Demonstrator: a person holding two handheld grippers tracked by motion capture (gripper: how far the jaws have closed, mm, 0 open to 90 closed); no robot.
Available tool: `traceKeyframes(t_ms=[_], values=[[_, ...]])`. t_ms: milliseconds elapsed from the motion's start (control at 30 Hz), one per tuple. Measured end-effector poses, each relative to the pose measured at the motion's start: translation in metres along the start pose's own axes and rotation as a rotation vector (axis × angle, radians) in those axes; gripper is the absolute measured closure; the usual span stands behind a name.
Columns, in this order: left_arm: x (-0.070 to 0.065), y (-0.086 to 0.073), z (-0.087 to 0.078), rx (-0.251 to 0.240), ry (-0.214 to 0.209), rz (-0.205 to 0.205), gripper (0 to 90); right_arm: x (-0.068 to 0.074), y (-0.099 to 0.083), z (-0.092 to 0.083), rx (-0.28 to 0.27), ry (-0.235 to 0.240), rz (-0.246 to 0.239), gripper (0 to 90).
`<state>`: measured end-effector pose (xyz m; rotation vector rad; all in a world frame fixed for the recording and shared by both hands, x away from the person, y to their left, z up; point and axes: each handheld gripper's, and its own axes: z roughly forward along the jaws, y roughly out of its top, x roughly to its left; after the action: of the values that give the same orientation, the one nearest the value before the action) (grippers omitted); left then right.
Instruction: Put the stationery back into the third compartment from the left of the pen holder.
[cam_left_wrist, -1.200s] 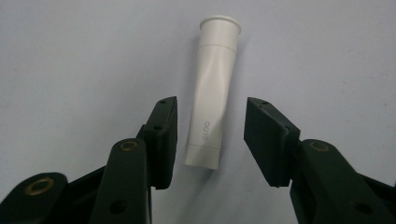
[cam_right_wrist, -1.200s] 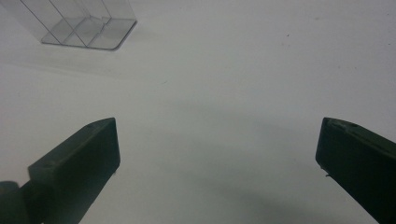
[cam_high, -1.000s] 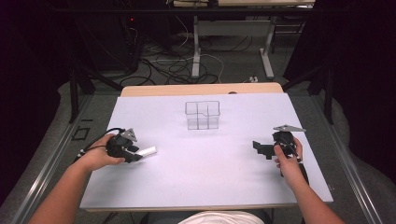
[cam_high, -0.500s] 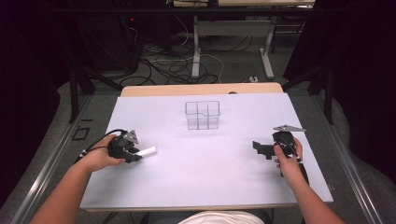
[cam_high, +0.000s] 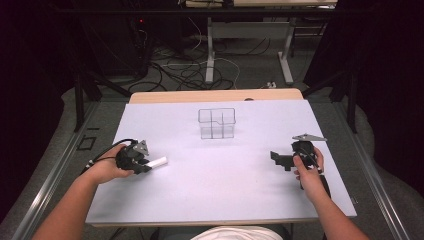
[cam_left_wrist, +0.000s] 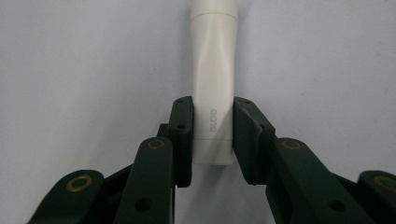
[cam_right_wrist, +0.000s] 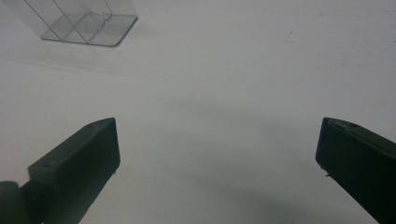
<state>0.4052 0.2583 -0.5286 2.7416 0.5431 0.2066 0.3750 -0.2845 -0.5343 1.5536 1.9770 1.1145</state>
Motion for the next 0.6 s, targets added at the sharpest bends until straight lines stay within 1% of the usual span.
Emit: traceKeyframes(t_ms=[33, 200, 367, 433, 533, 600], values=[[-0.0002, 0.0001, 0.0000, 0.000, 0.001, -0.001, 71.0, -0.0001, 0.0000, -0.0001, 0.004, 0.005, 0.002, 0.0], [-0.0002, -0.0001, -0.0002, -0.001, 0.005, -0.006, 71.2, 0.0000, -0.0001, 0.0000, 0.000, 0.001, 0.000, 0.0], [-0.0007, 0.0000, -0.0010, -0.005, 0.000, -0.026, 71.3, -0.0002, -0.0003, 0.0003, 0.002, 0.002, -0.004, 0.0], [-0.0007, -0.0001, -0.0028, -0.013, 0.011, -0.047, 71.3, -0.0002, -0.0003, 0.0004, 0.002, 0.001, -0.005, 0.0], [-0.0009, -0.0010, -0.0059, -0.052, 0.000, -0.104, 71.3, -0.0001, -0.0004, 0.0003, 0.003, 0.001, -0.005, 0.0], [-0.0012, -0.0010, -0.0079, -0.073, 0.006, -0.129, 71.4, 0.0002, -0.0004, 0.0002, 0.005, 0.001, -0.002, 0.0]])
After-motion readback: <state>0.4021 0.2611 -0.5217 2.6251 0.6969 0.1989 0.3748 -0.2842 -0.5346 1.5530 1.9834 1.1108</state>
